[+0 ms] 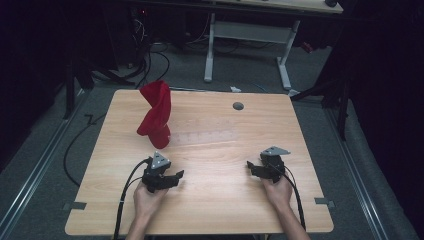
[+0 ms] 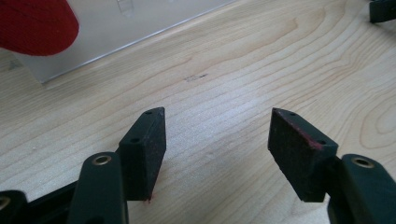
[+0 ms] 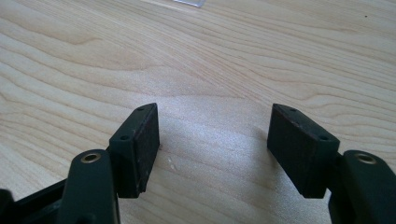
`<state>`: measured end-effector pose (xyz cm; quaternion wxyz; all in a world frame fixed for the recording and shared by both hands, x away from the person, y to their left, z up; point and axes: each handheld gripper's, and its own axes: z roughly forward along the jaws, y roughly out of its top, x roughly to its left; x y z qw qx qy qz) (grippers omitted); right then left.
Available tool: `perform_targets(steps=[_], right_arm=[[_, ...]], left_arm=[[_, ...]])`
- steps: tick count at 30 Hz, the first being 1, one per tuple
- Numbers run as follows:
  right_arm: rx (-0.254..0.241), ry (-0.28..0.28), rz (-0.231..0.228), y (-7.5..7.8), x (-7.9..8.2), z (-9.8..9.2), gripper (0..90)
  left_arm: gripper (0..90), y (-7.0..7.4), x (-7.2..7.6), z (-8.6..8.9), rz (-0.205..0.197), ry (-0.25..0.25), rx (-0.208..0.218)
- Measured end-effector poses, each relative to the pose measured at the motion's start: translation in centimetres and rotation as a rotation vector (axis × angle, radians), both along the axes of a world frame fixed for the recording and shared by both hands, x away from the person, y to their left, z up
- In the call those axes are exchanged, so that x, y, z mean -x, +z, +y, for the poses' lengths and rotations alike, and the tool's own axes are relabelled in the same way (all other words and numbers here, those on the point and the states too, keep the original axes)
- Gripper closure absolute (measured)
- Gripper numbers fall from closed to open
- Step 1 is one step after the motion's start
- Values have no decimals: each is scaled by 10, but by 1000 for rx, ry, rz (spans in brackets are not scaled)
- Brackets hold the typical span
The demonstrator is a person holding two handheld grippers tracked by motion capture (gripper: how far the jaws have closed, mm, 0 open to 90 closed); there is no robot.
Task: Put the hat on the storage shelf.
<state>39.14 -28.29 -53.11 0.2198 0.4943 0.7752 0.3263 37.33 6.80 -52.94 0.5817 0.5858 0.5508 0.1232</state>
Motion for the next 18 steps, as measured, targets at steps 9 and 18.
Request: perform_targets(steps=[9, 18], right_arm=[[1, 1, -1, 0, 0, 0, 345], [0, 1, -1, 0, 0, 0, 345]], left_arm=[[360, -9, -4, -7, -8, 8, -54], [354, -14, -4, -14, -25, 10, -90]])
